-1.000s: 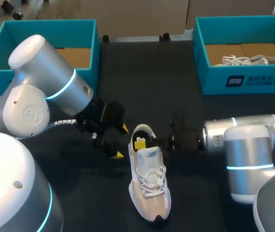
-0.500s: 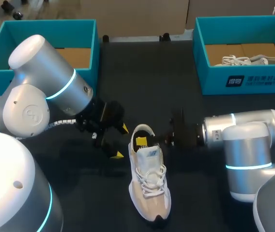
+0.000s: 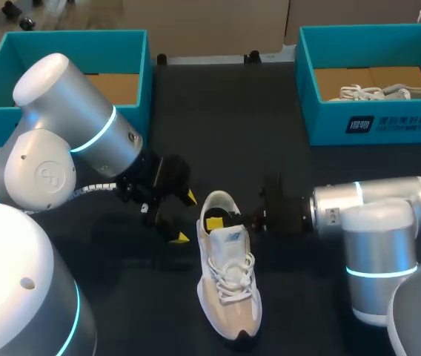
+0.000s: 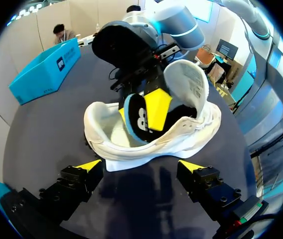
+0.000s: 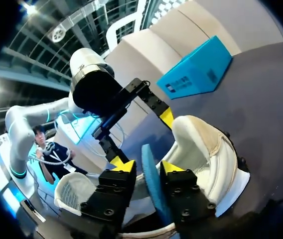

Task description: Take the shoe out of the shoebox, open the shoe tongue, remove and reinsert the insole, then place the shoe into the shoebox

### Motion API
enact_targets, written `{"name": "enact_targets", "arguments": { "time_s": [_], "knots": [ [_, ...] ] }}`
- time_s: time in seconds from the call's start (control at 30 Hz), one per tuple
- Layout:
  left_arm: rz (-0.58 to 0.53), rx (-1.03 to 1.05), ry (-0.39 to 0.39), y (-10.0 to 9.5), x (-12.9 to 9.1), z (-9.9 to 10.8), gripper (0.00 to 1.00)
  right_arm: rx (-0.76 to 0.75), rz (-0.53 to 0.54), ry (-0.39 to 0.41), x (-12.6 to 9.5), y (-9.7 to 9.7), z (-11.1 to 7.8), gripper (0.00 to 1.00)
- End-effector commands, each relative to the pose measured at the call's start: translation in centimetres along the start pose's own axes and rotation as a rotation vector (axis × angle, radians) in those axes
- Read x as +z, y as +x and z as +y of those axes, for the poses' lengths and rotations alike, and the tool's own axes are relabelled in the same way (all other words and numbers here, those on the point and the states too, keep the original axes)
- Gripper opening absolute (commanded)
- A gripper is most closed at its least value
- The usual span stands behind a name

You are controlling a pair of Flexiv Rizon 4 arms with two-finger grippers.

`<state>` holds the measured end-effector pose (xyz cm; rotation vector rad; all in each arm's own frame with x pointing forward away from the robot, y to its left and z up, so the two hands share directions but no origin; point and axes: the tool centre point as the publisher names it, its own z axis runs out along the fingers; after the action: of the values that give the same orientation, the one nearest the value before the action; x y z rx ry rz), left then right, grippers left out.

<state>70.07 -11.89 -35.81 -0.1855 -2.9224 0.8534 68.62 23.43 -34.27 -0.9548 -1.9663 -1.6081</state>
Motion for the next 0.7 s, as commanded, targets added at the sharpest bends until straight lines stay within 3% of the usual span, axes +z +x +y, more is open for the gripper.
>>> {"name": "enact_targets", "arguments": {
  "time_s": [0.03, 0.1, 0.7],
  "knots": [
    [0.009, 0.008, -0.001, 0.2, -0.3, 0.0, 1.0, -0.008, -0.011, 0.024, 0.0, 0.4, 0.7, 0.58],
    [0.011, 0.009, -0.002, 0.3, -0.5, 0.1, 1.0, -0.018, -0.017, 0.034, -0.1, 0.5, 1.1, 0.54],
    [0.047, 0.055, -0.047, 1.0, -2.7, 1.0, 1.0, -0.072, -0.114, 0.097, -2.4, 1.2, 3.1, 0.52]
  ]
}}
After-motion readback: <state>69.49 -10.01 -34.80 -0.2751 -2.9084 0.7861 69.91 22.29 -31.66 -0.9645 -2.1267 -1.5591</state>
